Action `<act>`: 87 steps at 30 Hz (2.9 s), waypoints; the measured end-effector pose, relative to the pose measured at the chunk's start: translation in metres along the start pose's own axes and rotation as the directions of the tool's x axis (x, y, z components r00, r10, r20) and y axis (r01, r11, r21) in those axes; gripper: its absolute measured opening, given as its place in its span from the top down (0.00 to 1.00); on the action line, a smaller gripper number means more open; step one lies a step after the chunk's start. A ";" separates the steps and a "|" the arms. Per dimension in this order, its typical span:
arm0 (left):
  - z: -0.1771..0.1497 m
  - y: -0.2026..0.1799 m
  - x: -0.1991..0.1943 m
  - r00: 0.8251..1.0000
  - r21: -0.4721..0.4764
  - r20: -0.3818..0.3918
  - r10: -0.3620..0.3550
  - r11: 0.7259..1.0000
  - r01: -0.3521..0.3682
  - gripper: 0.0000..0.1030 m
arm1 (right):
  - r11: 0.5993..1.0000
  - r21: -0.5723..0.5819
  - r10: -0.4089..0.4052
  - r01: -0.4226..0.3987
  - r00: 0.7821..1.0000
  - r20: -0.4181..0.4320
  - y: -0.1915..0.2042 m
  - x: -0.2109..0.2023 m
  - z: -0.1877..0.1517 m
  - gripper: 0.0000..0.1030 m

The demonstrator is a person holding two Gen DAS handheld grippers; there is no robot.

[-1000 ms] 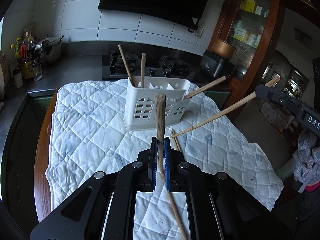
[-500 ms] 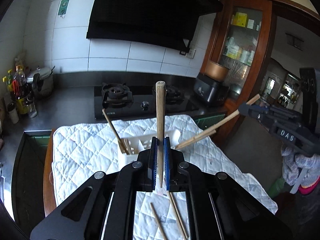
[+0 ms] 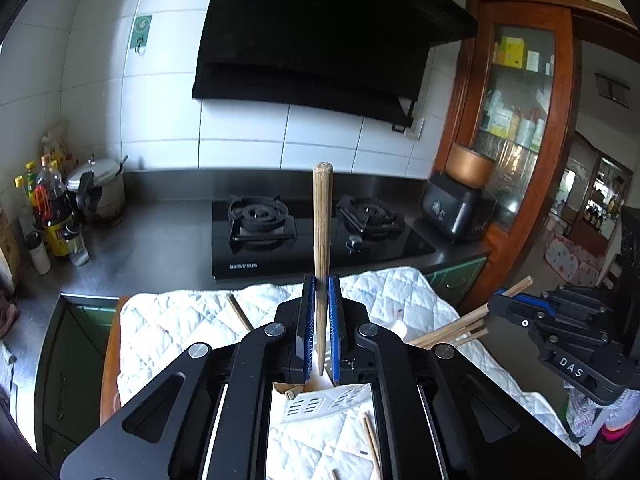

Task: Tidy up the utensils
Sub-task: 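Carry both chopsticks over the white holder and open both tools to drop them in, then bring both open tools back down over the remaining chopsticks on the cloth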

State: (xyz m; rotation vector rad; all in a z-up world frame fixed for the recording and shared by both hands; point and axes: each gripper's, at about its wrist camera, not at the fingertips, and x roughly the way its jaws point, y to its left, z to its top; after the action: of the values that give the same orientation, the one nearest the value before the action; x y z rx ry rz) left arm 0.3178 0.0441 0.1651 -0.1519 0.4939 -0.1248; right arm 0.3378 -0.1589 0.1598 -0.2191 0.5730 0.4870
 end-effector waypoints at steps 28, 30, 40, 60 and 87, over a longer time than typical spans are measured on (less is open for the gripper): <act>-0.062 0.012 -0.033 0.977 -0.051 -0.021 -0.211 0.976 0.210 0.52 | 1.000 -0.011 0.010 -0.010 1.000 0.004 0.018 -0.015 -0.039 0.71; -0.068 0.011 -0.045 0.975 -0.059 -0.012 -0.224 0.973 0.223 0.49 | 1.000 -0.013 0.016 -0.015 1.000 0.010 0.024 -0.024 -0.047 0.66; -0.110 0.010 -0.114 0.940 -0.080 0.054 -0.336 0.937 0.339 0.37 | 0.999 -0.042 0.022 -0.021 1.000 0.010 0.057 -0.058 -0.102 0.57; -0.216 0.012 -0.169 0.939 -0.125 0.028 -0.343 0.931 0.344 0.32 | 0.998 0.035 0.056 -0.054 0.996 -0.067 0.093 -0.070 -0.216 0.54; -0.293 0.042 -0.149 0.979 -0.236 -0.083 -0.187 0.958 0.163 0.32 | 0.970 0.233 0.124 -0.066 0.962 -0.244 0.116 0.023 -0.272 0.77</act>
State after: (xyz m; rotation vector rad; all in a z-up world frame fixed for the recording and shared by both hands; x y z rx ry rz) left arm 0.0508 0.0748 -0.0283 -0.4165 0.5986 -0.2505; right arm 0.1708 -0.1398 -0.0844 -0.0391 0.8896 0.4864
